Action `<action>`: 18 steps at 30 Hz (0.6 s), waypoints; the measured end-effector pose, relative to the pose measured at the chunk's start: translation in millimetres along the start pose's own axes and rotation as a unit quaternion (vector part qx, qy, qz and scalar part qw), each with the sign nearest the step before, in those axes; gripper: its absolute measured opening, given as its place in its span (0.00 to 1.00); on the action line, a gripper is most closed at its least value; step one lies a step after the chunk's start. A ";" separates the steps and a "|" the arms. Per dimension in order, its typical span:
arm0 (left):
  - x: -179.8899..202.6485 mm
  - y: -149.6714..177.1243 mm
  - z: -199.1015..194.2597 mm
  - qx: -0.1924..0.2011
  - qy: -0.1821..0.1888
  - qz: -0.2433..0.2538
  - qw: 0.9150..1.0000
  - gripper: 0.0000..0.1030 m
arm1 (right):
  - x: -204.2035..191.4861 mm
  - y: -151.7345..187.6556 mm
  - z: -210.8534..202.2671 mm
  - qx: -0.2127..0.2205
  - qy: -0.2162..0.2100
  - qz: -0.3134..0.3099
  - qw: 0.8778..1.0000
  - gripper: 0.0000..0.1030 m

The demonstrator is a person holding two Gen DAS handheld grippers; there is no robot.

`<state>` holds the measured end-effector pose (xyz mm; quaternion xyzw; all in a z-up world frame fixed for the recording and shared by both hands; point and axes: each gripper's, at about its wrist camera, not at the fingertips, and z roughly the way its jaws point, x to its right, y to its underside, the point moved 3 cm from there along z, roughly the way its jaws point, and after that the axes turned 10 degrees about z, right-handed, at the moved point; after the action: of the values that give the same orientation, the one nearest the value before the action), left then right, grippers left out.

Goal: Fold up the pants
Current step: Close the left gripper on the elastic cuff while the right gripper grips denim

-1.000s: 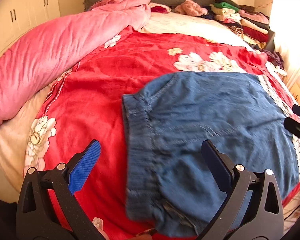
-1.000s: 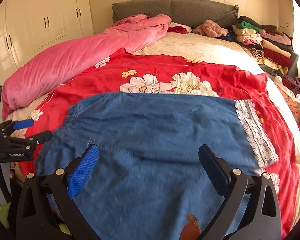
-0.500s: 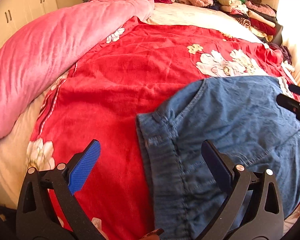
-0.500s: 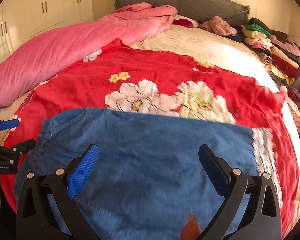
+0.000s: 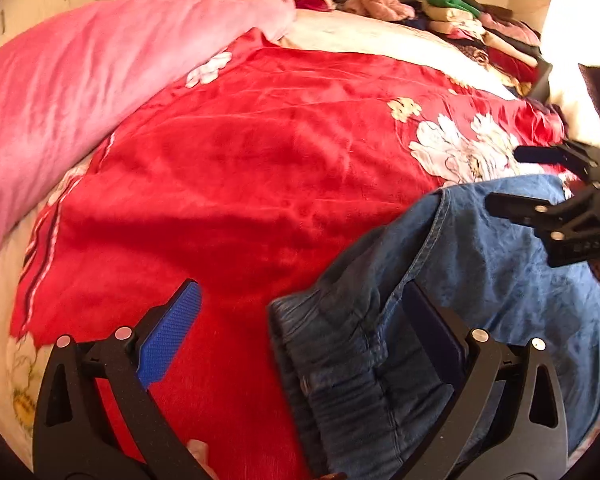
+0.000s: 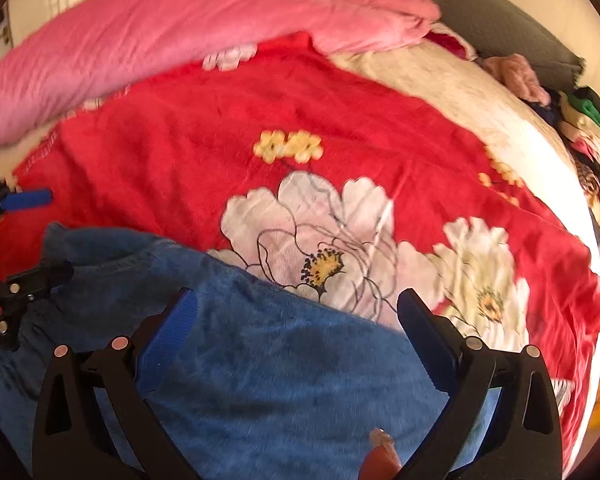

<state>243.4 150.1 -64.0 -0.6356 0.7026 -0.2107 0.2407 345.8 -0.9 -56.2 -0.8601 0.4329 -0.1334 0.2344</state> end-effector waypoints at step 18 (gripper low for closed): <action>12.8 9.4 0.6 0.029 0.042 0.006 0.999 0.23 | -36.5 7.4 27.3 -0.045 -0.047 -0.104 0.993 0.35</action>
<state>235.4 138.4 -71.0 -0.6151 0.7092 -0.2559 0.2306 331.0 32.6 -84.3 -0.9153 0.3354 -0.0973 0.2007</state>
